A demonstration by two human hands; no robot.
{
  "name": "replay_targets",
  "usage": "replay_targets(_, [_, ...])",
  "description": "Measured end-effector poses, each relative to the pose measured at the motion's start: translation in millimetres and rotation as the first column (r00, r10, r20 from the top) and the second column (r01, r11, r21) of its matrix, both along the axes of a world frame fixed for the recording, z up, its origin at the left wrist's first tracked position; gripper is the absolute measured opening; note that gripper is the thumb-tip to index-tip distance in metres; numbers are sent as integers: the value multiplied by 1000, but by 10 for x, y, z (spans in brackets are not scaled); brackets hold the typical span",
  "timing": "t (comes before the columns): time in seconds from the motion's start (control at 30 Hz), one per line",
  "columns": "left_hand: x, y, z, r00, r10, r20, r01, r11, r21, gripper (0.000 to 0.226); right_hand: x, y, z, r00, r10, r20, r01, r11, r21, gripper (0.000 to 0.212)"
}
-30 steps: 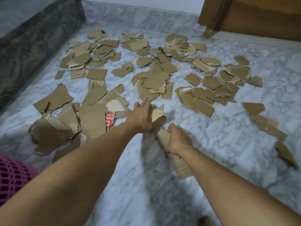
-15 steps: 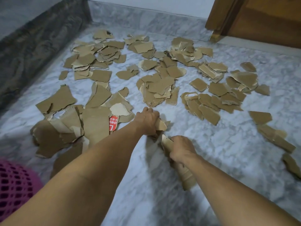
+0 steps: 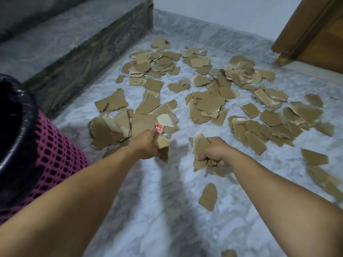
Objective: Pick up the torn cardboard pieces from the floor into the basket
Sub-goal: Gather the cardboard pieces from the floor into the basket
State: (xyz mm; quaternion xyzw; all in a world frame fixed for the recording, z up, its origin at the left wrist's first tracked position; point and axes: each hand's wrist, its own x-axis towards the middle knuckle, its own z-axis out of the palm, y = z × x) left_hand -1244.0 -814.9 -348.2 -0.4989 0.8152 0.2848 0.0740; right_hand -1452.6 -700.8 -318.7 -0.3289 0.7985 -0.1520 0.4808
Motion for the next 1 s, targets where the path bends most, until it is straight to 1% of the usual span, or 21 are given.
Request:
replay_targets(0.07, [102, 1, 311, 999, 44, 11, -44, 999, -24, 51, 103, -110, 293, 994, -41, 99, 49, 996, -75, 28])
replay_targets(0.13, [224, -76, 740, 994, 105, 13, -104, 992, -72, 45, 245, -308, 646, 989, -22, 146, 44, 987, -152, 37])
replay_targets(0.2, [391, -137, 1220, 986, 168, 12, -165, 980, -114, 49, 432, -493, 1029, 990, 40, 133, -9, 974, -225, 38])
replay_targets(0.27, [611, -145, 1719, 980, 198, 1, -194, 962, -190, 53, 697, -628, 1472, 994, 85, 74, -62, 961, -271, 38])
replay_targets(0.33, [858, -105, 2201, 972, 233, -16, -228, 933, -277, 49, 992, -746, 1841, 991, 109, 73, -79, 939, -336, 49])
replay_targets(0.37, [1014, -39, 2459, 963, 269, -27, -263, 910, -321, 47, 1199, -757, 2053, 988, 123, 94, -80, 926, -369, 49])
replay_targets(0.43, [1379, 102, 2889, 930, 366, -45, -353, 847, -397, 42, 1630, -795, 2409, 981, 151, 123, -81, 889, -450, 38])
replay_targets(0.5, [1773, 217, 3146, 881, 474, -5, -425, 785, -451, 41, 2051, -792, 2721, 971, 197, 139, -104, 862, -497, 34])
replay_targets(0.53, [1980, 272, 3203, 849, 526, 37, -456, 768, -450, 41, 2244, -795, 2814, 966, 215, 142, -115, 855, -506, 35])
replay_targets(0.57, [2210, 332, 3236, 810, 581, 82, -495, 752, -436, 43, 2473, -775, 2905, 959, 240, 151, -131, 847, -516, 32])
replay_targets(0.63, [2591, 447, 3199, 727, 671, 150, -571, 711, -411, 50, 2886, -717, 2970, 945, 279, 168, -152, 835, -529, 19])
replay_targets(0.7, [2904, 550, 3059, 647, 742, 175, -646, 655, -392, 73, 3262, -683, 2885, 938, 305, 165, -184, 842, -508, 17])
replay_targets(0.73, [2955, 572, 2952, 632, 753, 185, -660, 647, -382, 87, 3336, -689, 2788, 933, 313, 179, -190, 848, -495, 16])
replay_targets(0.77, [3198, 665, 2877, 608, 771, 189, -691, 631, -352, 99, 3628, -658, 2717, 910, 357, 213, -223, 852, -474, 20])
replay_targets(0.8, [3254, 701, 2806, 614, 763, 200, -702, 644, -304, 107, 3707, -656, 2625, 894, 381, 237, -250, 861, -443, 27])
replay_targets(0.83, [3305, 715, 2739, 617, 761, 201, -717, 648, -256, 109, 3740, -619, 2566, 882, 407, 238, -283, 860, -425, 34])
replay_targets(0.87, [3352, 710, 2681, 623, 759, 188, -724, 651, -230, 104, 3743, -607, 2527, 879, 416, 232, -296, 858, -420, 39])
replay_targets(0.93, [3375, 717, 2601, 640, 761, 104, -727, 644, -237, 78, 3707, -634, 2450, 890, 381, 250, -243, 861, -447, 41])
replay_targets(0.97, [3354, 714, 2574, 648, 761, 33, -729, 632, -264, 64, 3652, -673, 2423, 896, 359, 260, -209, 859, -467, 37])
replay_targets(1.0, [3299, 716, 2544, 651, 758, -43, -735, 615, -284, 54, 3568, -692, 2402, 902, 335, 274, -176, 863, -474, 30])
